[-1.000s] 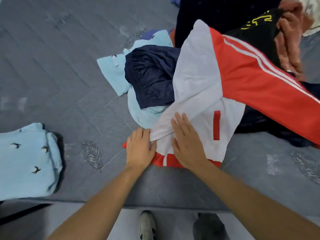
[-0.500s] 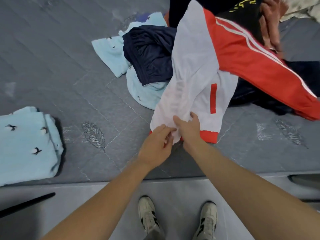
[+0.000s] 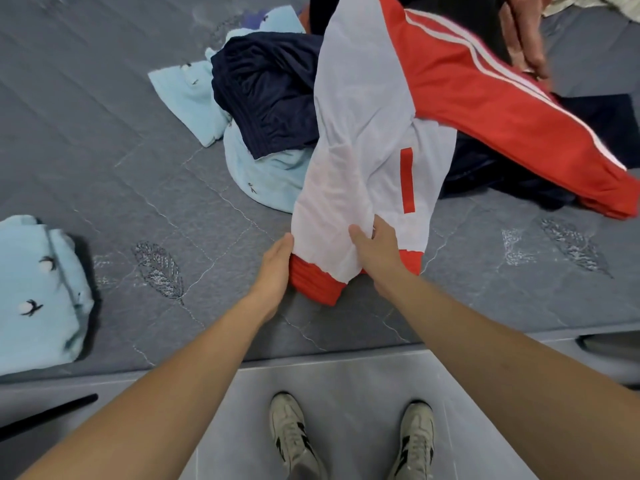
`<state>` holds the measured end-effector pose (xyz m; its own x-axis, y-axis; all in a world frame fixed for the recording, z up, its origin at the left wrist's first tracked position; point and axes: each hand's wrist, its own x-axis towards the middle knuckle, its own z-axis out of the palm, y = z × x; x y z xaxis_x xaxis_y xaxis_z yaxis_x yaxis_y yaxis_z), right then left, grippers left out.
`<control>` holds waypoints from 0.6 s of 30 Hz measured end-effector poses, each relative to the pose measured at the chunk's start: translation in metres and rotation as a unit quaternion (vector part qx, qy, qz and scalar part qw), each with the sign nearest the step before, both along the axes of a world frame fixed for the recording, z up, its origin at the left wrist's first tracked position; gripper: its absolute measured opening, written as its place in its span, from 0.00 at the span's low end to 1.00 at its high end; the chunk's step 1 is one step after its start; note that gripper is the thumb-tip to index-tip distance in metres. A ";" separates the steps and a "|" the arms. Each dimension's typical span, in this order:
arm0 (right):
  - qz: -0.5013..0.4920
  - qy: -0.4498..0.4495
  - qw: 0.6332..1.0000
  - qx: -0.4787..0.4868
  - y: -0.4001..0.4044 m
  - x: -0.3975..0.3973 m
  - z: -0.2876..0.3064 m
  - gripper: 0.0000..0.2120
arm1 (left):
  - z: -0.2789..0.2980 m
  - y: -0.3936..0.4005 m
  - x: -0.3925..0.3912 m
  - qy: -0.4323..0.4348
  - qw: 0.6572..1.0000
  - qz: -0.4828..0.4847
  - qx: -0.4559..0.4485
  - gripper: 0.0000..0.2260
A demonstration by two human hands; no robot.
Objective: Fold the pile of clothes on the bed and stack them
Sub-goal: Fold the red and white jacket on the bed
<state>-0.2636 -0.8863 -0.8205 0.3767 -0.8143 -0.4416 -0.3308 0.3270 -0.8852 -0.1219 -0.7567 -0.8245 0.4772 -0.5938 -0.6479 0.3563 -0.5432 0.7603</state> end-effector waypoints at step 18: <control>-0.054 0.177 0.963 -0.194 -0.018 -0.101 0.007 0.05 | 0.005 -0.008 -0.064 -0.173 0.985 -0.007 -0.006 0.19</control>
